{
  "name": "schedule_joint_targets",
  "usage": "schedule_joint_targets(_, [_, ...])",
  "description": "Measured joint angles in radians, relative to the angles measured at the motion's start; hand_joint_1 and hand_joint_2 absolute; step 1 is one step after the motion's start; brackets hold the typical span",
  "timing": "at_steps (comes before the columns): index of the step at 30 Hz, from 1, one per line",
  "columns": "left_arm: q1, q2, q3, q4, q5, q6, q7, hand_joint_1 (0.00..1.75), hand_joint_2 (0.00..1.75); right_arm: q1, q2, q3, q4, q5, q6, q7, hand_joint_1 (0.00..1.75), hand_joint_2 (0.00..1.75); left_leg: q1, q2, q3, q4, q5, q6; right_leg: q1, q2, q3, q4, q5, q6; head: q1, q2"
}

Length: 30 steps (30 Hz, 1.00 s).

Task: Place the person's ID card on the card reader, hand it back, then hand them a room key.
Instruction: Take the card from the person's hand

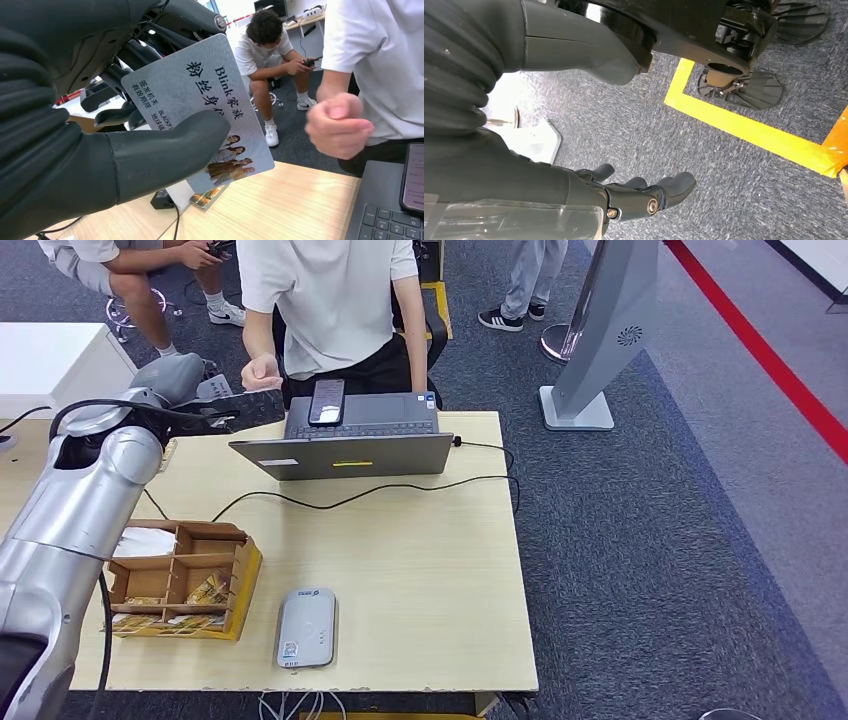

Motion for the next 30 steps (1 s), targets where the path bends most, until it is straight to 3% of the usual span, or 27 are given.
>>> schedule_joint_targets(6, [0.0, 0.002, -0.008, 0.0, 0.012, 0.011, -0.011, 1.75, 1.75, 0.005, -0.004, 0.01, -0.009, -0.018, -0.001, 0.009, 0.0, 1.75, 0.0, 0.0, 0.0, 0.0, 0.0, 0.0, 0.0, 0.0, 0.0, 0.0, 0.0, 0.0, 0.0, 0.0])
schedule_joint_targets(11, [0.032, 0.005, -0.029, -0.054, -0.022, 0.171, -0.012, 1.75, 1.75, 0.033, -0.016, 0.038, -0.049, -0.075, -0.019, 0.03, 0.0, 1.75, -0.001, 0.0, 0.0, 0.0, 0.0, 0.0, 0.0, 0.0, 0.0, 0.0, 0.0, 0.0, 0.0, 0.0])
schedule_joint_targets(13, [0.103, 0.011, -0.031, -0.159, -0.096, 0.317, -0.048, 1.75, 1.75, 0.06, -0.018, 0.044, -0.083, -0.105, -0.037, 0.038, 0.0, 1.75, -0.002, -0.001, 0.0, 0.0, 0.0, 0.0, -0.002, -0.001, 0.0, 0.0, 0.0, 0.0, 0.0, 0.0])
schedule_joint_targets(16, [0.314, 0.037, -0.04, -0.443, -0.279, 0.56, -0.086, 1.75, 1.75, 0.122, -0.018, 0.048, -0.157, -0.144, -0.062, 0.037, 0.0, 1.75, -0.005, -0.001, 0.0, -0.001, -0.003, 0.001, -0.005, -0.001, 0.0, 0.0, -0.004, 0.002, -0.001, 0.0])
schedule_joint_targets(18, [0.456, 0.063, -0.057, -0.616, -0.353, 0.63, -0.081, 1.75, 1.75, 0.161, -0.019, 0.048, -0.202, -0.156, -0.074, 0.033, 0.0, 1.75, -0.005, 0.0, 0.0, -0.001, -0.005, 0.002, -0.005, 0.0, 0.0, 0.0, -0.006, 0.003, 0.0, 0.0])
schedule_joint_targets(23, [0.668, 0.133, -0.08, -0.866, -0.391, 0.726, -0.125, 1.75, 1.75, 0.214, -0.032, 0.032, -0.283, -0.162, -0.097, 0.031, 0.0, 1.75, -0.005, 0.0, 0.0, -0.001, -0.007, 0.003, -0.005, -0.001, 0.0, -0.001, -0.007, 0.004, 0.001, 0.0])
schedule_joint_targets(30, [0.785, 0.178, -0.09, -0.992, -0.366, 0.71, -0.182, 1.75, 1.75, 0.246, -0.036, 0.011, -0.338, -0.158, -0.085, 0.023, 0.0, 1.75, -0.005, 0.0, 0.002, -0.001, -0.006, 0.003, -0.005, 0.0, 0.001, -0.001, -0.007, 0.004, 0.001, 0.0])
